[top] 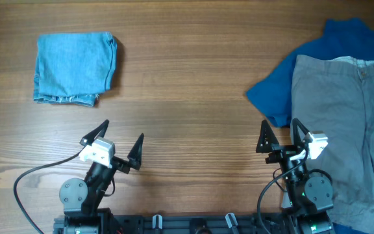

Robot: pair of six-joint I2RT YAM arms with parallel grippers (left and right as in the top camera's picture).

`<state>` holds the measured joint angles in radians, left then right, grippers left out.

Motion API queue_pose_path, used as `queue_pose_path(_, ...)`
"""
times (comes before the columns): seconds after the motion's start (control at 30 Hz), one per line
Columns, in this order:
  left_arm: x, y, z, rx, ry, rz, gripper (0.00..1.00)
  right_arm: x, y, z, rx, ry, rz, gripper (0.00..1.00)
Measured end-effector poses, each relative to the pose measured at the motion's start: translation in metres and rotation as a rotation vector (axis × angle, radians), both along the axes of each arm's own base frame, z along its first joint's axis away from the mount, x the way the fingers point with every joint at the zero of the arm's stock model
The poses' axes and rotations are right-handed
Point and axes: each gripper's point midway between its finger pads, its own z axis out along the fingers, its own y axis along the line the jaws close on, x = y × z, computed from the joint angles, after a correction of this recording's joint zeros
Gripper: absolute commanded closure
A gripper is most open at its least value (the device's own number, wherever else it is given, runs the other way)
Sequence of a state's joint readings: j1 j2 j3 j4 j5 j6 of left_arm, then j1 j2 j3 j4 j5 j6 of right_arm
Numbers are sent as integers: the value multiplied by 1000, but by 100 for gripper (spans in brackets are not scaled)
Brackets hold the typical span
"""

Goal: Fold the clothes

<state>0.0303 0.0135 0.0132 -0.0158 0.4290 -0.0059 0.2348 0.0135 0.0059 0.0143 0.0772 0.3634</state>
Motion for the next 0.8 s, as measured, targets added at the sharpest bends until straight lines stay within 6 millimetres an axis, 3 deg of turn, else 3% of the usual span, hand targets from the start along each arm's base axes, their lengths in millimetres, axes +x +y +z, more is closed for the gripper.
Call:
queue_pose_path(0.1, -4, -9, 0, -3, 0, -57, 0, -1, 4, -1, 39, 13, 25, 0)
queue_pose_path(0.23, -11, -13, 51, -82, -166, -93, 0, -2, 8, 11, 61, -26, 49, 0)
queue_pose_path(0.3, -17, -14, 73, -99, -190, -98, 0, -6, 11, 31, 41, -45, 71, 0)
queue_pose_path(0.37, -22, -12, 97, -112, -166, -84, 0, -11, 14, 63, 24, -21, 96, 0)
queue_pose_path(0.47, -12, -1, 110, -136, 22, -7, 0, -5, 18, 80, -100, 188, 113, 0)
queue_pose_path(0.6, 18, 6, 108, -147, 403, 63, 0, 42, 28, 121, -263, 408, 144, 0)
queue_pose_path(0.67, 31, 7, 106, -145, 556, 81, 0, 67, 34, 128, -325, 550, 169, 0)
queue_pose_path(0.7, 54, 8, 113, -143, 648, 89, 0, 101, 40, 136, -342, 628, 192, 0)
queue_pose_path(0.73, 60, 9, 103, -141, 735, 99, 0, 105, 38, 119, -344, 779, 224, 0)
queue_pose_path(0.8, 82, 9, 101, -139, 803, 103, 0, 145, 34, 117, -317, 820, 223, 0)
